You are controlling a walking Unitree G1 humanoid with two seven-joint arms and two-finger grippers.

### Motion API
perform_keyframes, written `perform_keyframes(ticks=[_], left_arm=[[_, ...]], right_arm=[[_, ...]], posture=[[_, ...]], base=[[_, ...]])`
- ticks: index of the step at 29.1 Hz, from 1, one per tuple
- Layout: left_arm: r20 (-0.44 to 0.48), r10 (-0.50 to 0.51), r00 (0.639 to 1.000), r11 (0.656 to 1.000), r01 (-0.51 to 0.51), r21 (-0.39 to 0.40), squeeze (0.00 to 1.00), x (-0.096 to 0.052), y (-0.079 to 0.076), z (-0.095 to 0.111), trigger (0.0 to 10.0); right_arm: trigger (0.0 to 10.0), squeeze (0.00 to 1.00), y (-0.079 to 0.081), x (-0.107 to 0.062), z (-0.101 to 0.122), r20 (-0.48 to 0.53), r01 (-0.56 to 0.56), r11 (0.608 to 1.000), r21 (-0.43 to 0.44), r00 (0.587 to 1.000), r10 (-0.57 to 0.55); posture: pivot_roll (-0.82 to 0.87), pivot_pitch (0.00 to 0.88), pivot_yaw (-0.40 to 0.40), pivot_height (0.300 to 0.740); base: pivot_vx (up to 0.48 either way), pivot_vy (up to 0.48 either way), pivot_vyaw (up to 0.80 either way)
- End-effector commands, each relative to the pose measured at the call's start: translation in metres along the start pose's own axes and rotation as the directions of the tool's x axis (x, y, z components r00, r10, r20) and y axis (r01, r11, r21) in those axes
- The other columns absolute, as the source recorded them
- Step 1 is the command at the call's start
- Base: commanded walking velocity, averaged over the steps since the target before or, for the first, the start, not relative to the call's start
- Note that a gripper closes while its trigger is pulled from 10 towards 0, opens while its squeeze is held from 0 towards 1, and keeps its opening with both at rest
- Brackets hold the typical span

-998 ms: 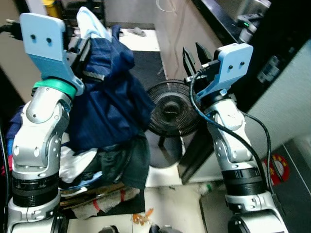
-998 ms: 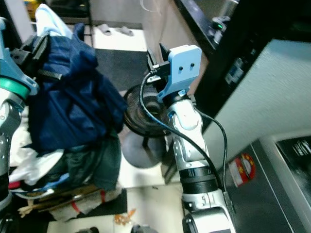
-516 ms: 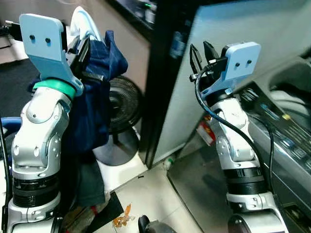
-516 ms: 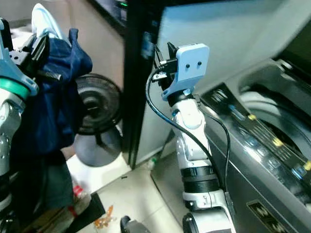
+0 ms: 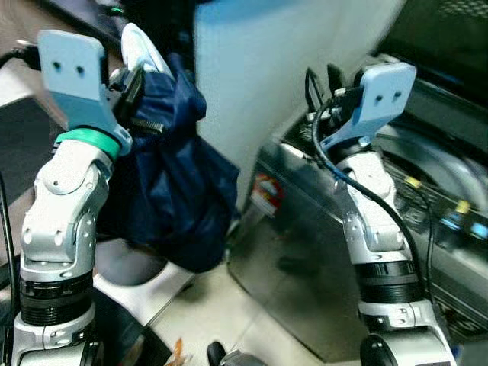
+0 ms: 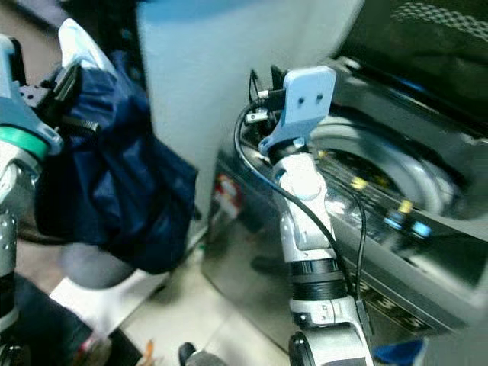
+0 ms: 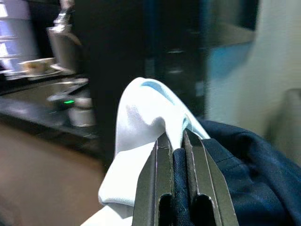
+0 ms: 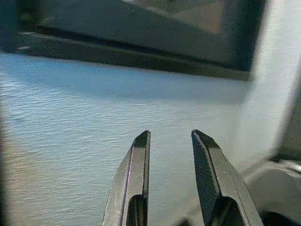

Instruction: Clothes washing

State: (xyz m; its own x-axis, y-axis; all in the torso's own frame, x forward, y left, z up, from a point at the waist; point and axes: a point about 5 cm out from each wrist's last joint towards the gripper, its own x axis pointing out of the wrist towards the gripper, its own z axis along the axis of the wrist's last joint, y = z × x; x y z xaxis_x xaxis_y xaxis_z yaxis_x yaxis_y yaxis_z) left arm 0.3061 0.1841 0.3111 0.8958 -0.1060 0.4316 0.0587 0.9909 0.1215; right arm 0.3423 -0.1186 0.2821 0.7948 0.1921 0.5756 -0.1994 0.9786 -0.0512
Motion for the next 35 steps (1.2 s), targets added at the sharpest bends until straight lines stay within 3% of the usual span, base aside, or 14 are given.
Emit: perform_keyframes(ticks=[1,35], left_arm=[[0.011,-0.003,1.000,1.000,0.003,0.000,0.00,0.000,0.001,0.002,10.0],[0.024,-0.007,1.000,1.000,0.007,-0.003,0.00,0.004,0.001,0.006,10.0]], right_arm=[[10.0,0.00,0.001,0.000,0.000,0.000,-0.001,1.000,0.004,1.000,0.001],[10.0,0.00,-0.002,0.008,0.013,0.061,0.029,0.999,0.018,0.998,-0.030]], posture=[[0.05,0.061,-0.021,0.740],[0.05,0.057,-0.015,0.740]], base=[[0.000,0.000,-0.80],[0.000,0.000,-0.80]])
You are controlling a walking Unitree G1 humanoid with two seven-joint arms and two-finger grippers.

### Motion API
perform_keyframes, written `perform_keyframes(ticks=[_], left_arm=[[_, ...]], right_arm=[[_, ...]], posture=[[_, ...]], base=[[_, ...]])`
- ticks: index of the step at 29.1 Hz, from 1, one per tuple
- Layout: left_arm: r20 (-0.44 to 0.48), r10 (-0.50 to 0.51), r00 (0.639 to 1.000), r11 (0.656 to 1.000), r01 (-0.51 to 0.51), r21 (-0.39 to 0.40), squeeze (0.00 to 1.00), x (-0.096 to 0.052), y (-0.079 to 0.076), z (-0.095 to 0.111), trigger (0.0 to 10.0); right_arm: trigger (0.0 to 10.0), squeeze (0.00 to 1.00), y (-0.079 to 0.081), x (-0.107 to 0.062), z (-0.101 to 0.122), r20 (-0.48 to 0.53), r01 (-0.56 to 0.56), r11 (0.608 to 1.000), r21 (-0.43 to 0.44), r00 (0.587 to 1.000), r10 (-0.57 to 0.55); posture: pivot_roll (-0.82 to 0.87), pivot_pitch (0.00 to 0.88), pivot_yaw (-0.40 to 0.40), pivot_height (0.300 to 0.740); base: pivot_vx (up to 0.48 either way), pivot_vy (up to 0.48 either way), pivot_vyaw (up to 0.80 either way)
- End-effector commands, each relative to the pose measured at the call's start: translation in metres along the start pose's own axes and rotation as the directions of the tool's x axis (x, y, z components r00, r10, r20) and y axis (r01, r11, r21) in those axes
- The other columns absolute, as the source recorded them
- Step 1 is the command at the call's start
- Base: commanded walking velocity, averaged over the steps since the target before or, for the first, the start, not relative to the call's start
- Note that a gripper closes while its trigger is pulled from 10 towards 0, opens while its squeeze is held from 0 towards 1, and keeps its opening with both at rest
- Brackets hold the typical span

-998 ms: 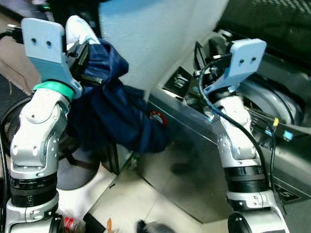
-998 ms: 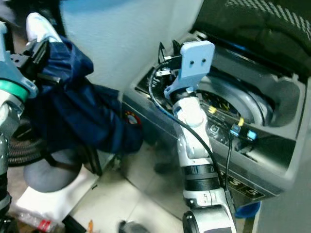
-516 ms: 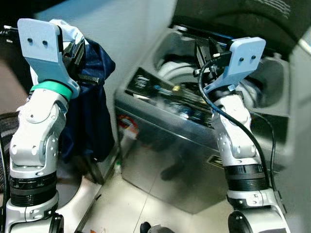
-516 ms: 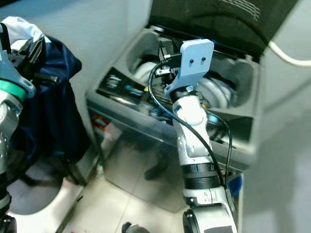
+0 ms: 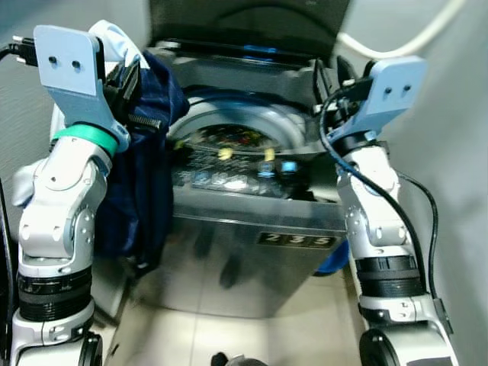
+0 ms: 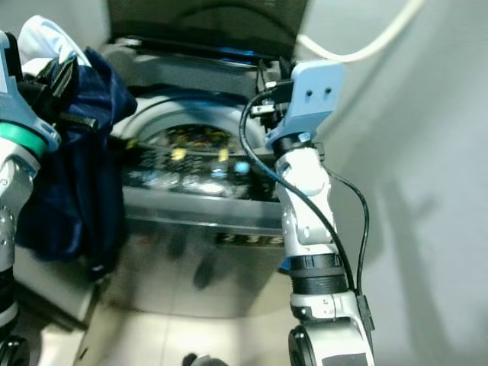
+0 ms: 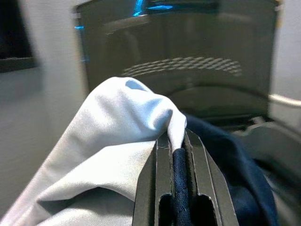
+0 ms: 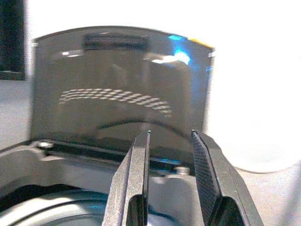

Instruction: Clothes washing

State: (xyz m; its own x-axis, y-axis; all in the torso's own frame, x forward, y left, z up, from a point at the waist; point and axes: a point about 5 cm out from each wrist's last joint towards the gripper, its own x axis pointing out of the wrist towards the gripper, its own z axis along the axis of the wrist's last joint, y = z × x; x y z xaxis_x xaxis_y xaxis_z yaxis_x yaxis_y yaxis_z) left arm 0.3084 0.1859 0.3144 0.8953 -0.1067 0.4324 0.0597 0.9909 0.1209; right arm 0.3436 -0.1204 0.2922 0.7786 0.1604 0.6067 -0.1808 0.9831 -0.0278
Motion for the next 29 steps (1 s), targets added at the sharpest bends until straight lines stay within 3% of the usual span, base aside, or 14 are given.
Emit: perform_keyframes(ticks=[1,12,14,19,29], left_arm=[[0.025,-0.006,1.000,1.000,0.006,-0.003,0.00,0.001,-0.002,0.004,10.0],[0.058,0.013,0.998,1.000,-0.011,-0.027,0.00,0.001,-0.002,0.008,10.0],[0.076,0.050,0.996,0.999,-0.050,-0.001,0.00,0.002,0.000,0.009,10.0],[0.092,0.084,0.992,0.996,-0.087,0.021,0.00,0.003,0.001,0.011,10.0],[0.090,0.089,0.992,0.996,-0.090,0.015,0.00,0.004,0.000,0.009,10.0]], right_arm=[[10.0,0.00,0.002,0.004,0.009,0.042,-0.005,1.000,0.021,0.999,0.004],[10.0,0.00,0.019,0.016,0.027,0.119,-0.071,0.995,0.074,0.991,0.062],[10.0,0.00,0.037,0.015,0.025,0.115,-0.186,0.980,0.070,0.977,0.177],[10.0,0.00,0.047,0.010,0.020,0.098,-0.252,0.965,0.073,0.965,0.244],[10.0,0.00,0.047,0.006,0.015,0.077,-0.260,0.962,0.079,0.964,0.254]], posture=[[0.05,0.057,-0.013,0.740],[0.06,0.058,-0.015,0.740],[0.06,0.060,-0.020,0.740],[0.06,0.062,-0.022,0.740],[0.05,0.065,-0.023,0.740]], base=[[0.000,0.000,-0.80],[0.000,0.000,-0.80],[0.000,0.000,0.00],[0.052,0.000,0.00],[0.146,0.000,0.00]])
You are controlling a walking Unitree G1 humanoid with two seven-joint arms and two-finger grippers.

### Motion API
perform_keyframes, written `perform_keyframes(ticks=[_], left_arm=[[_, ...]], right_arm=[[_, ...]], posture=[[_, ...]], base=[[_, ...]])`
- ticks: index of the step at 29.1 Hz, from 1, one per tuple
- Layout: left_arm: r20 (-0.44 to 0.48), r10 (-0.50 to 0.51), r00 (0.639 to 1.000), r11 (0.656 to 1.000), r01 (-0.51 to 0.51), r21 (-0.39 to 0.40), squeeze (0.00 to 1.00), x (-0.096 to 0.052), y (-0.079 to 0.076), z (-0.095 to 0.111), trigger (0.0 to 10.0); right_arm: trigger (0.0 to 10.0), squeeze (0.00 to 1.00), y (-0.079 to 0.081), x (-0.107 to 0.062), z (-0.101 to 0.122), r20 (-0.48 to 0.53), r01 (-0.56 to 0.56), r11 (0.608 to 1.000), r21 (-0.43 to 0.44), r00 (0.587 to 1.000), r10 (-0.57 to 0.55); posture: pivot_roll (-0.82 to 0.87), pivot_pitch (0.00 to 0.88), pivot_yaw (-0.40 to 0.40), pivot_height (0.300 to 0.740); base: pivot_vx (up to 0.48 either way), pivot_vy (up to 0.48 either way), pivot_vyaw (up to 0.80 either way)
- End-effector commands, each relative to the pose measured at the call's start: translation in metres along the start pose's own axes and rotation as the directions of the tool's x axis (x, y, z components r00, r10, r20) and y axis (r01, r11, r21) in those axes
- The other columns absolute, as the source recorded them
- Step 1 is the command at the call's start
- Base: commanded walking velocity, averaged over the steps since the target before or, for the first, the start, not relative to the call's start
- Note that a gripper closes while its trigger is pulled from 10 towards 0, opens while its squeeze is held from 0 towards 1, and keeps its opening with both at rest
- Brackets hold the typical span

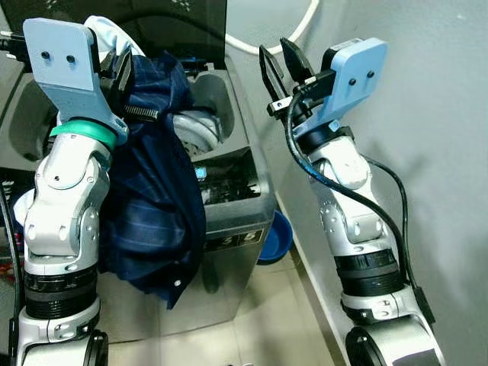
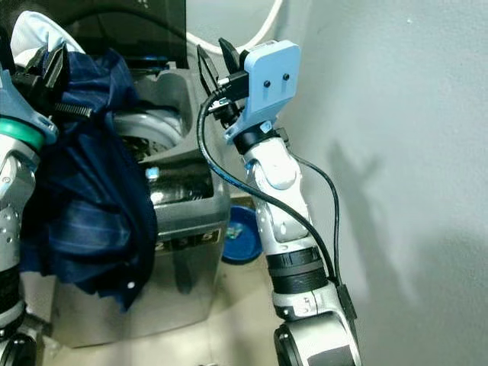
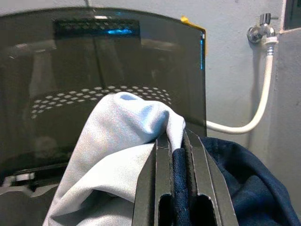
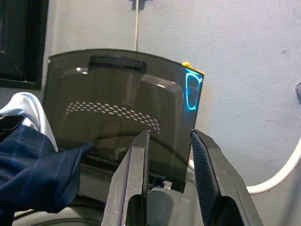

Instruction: Clothes washing

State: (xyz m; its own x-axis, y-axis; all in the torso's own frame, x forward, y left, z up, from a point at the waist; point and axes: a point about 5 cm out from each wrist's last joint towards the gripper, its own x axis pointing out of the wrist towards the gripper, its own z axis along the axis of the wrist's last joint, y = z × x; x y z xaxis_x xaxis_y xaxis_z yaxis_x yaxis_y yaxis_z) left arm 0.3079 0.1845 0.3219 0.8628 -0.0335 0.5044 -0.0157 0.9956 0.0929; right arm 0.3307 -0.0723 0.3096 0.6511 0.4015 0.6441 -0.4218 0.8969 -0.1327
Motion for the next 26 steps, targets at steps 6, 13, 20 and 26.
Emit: perform_keyframes(ticks=[6,13,20,26], left_arm=[[0.038,0.022,0.999,1.000,-0.023,0.019,0.00,0.0016,-0.0002,0.0029,10.0],[0.029,0.023,0.999,0.999,-0.024,0.023,0.00,0.0021,0.0003,0.0019,10.0],[0.026,0.000,1.000,1.000,0.000,0.010,0.00,0.0017,-0.0034,0.0015,10.0],[0.018,-0.012,1.000,1.000,0.012,-0.002,0.00,0.0018,-0.0049,0.0004,10.0]], right_arm=[[10.0,0.00,-0.0039,-0.0035,-0.0033,-0.013,0.018,1.000,0.005,1.000,-0.018],[10.0,0.00,-0.0053,-0.0040,-0.0043,-0.017,0.027,1.000,0.001,0.999,-0.027],[10.0,0.00,-0.0065,-0.0041,-0.0044,-0.018,0.032,0.999,-0.004,0.999,-0.032],[10.0,0.00,-0.0070,-0.0041,-0.0044,-0.017,0.034,0.999,-0.007,0.999,-0.034]], posture=[[0.05,0.065,-0.024,0.740],[0.05,0.064,-0.023,0.740],[0.05,0.060,-0.024,0.740],[0.05,0.057,-0.024,0.740]], base=[[0.350,0.000,0.00],[0.356,0.000,0.00],[0.046,0.000,0.00],[0.000,0.000,0.00]])
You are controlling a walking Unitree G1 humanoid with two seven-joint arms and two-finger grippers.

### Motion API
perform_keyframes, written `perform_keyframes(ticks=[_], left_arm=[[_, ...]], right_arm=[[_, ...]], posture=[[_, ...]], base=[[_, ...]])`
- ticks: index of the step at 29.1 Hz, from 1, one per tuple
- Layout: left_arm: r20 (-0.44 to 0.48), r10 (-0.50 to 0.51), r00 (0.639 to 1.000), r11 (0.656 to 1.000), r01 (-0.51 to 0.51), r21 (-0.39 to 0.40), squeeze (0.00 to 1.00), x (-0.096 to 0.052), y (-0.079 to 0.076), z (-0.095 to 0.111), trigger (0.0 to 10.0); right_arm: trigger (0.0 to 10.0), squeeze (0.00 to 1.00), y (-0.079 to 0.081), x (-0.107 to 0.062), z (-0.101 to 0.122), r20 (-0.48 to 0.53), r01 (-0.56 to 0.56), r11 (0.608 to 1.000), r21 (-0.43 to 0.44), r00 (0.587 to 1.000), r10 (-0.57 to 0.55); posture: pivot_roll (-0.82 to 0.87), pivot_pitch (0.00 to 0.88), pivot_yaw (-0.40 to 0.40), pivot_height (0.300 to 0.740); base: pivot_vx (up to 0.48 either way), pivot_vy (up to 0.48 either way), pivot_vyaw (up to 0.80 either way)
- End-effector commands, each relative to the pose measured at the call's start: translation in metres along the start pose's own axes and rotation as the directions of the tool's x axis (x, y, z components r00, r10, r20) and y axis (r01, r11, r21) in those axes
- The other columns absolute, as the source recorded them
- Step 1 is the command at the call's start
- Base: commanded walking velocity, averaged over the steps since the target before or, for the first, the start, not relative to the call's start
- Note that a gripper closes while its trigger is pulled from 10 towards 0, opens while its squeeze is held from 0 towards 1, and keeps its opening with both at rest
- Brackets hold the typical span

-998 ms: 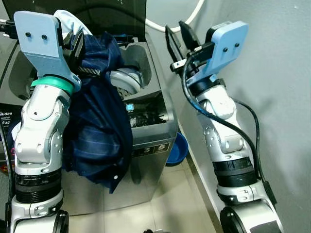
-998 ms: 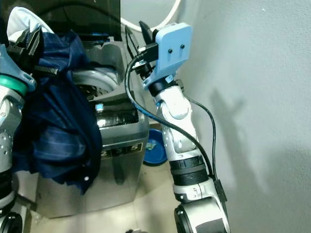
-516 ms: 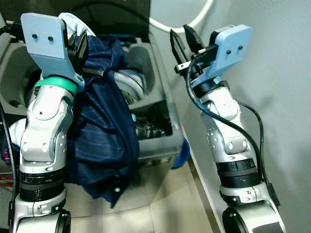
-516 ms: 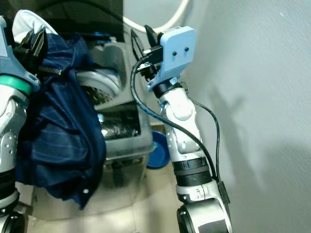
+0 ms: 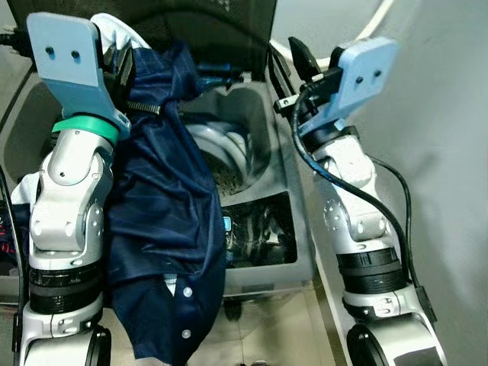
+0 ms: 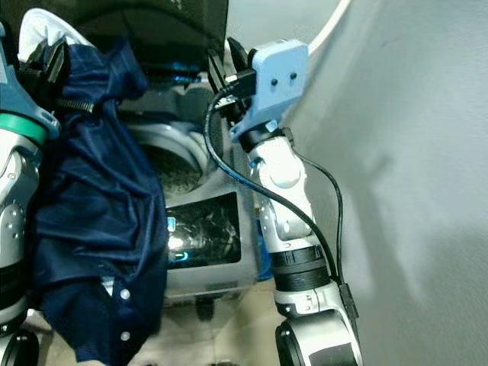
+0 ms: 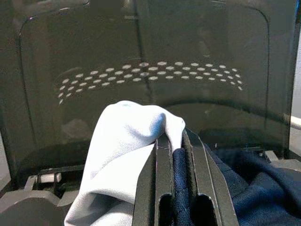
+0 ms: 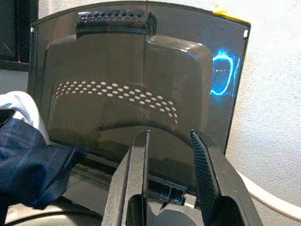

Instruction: Clothes washing

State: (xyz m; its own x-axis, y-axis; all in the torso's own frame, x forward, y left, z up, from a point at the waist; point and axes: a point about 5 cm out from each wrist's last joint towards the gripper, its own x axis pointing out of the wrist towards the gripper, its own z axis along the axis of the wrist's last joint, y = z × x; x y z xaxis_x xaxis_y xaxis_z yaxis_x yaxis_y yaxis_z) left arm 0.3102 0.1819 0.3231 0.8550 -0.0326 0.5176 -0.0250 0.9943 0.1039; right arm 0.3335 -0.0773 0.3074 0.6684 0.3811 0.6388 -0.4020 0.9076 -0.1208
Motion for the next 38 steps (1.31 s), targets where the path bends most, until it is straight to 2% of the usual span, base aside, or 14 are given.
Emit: perform_keyframes(ticks=[1,5,6,7,8,12,17,20,26,34,38], left_arm=[[0.006,-0.025,1.000,0.999,0.025,-0.029,0.00,-0.001,-0.003,0.001,10.0],[0.032,-0.077,0.997,0.996,0.078,-0.042,0.00,-0.001,-0.007,0.007,10.0],[0.079,-0.107,0.991,0.994,0.106,0.008,0.00,0.000,-0.007,0.014,10.0],[0.079,-0.107,0.991,0.994,0.106,0.008,0.00,0.000,-0.007,0.014,10.0],[0.129,-0.127,0.984,0.990,0.118,0.071,0.00,0.001,-0.004,0.023,10.0],[0.188,-0.126,0.974,0.987,0.105,0.118,0.00,0.007,0.002,0.036,10.0],[0.170,-0.134,0.976,0.988,0.119,0.099,0.00,0.009,0.001,0.036,10.0],[0.123,-0.137,0.983,0.990,0.132,0.045,0.00,0.007,-0.005,0.026,10.0],[0.099,-0.121,0.988,0.993,0.121,0.002,0.00,0.005,-0.009,0.020,10.0],[0.093,-0.115,0.989,0.993,0.113,0.032,0.00,0.007,-0.008,0.017,10.0],[0.089,-0.128,0.988,0.991,0.124,0.047,0.00,0.007,-0.010,0.016,10.0]], right_arm=[[10.0,0.00,-0.002,-0.002,-0.002,-0.006,0.009,1.000,-0.001,1.000,-0.009],[10.0,0.00,-0.002,-0.002,-0.001,-0.003,0.009,1.000,-0.003,1.000,-0.009],[10.0,0.00,-0.002,-0.002,0.000,0.003,0.007,1.000,-0.003,1.000,-0.007],[10.0,0.00,-0.002,-0.002,0.000,0.003,0.007,1.000,-0.003,1.000,-0.007],[10.0,0.00,-0.002,-0.001,0.002,0.007,-0.012,1.000,-0.004,1.000,0.012],[10.0,0.00,0.000,-0.002,0.003,-0.001,-0.096,0.995,-0.006,0.995,0.096],[10.0,0.00,0.000,-0.004,0.003,-0.008,-0.111,0.994,-0.004,0.994,0.111],[10.0,0.00,-0.004,-0.005,0.002,-0.014,-0.079,0.997,0.002,0.997,0.079],[10.0,0.00,-0.007,-0.006,0.000,-0.021,-0.048,0.999,0.004,0.999,0.048],[10.0,0.00,-0.008,-0.006,-0.001,-0.024,-0.044,0.999,0.007,0.999,0.044],[10.0,0.00,-0.007,-0.006,-0.001,-0.026,-0.039,0.999,0.009,0.999,0.040]], posture=[[0.05,0.054,-0.025,0.740],[0.05,0.052,-0.026,0.740],[0.05,0.050,-0.026,0.740],[0.05,0.050,-0.026,0.740],[0.05,0.049,-0.027,0.740],[0.05,0.049,-0.026,0.740],[0.05,0.051,-0.023,0.740],[0.05,0.055,-0.022,0.740],[0.05,0.059,-0.023,0.740],[0.05,0.061,-0.023,0.740],[0.05,0.063,-0.021,0.740]], base=[[0.000,0.000,0.00],[0.000,0.000,0.00],[0.000,0.000,0.00],[0.000,0.000,0.00],[0.000,0.000,0.00],[0.000,0.000,0.00],[0.000,0.000,0.00],[0.000,0.000,0.00],[0.000,0.000,0.00],[0.000,0.000,0.00],[0.000,-0.410,0.00]])
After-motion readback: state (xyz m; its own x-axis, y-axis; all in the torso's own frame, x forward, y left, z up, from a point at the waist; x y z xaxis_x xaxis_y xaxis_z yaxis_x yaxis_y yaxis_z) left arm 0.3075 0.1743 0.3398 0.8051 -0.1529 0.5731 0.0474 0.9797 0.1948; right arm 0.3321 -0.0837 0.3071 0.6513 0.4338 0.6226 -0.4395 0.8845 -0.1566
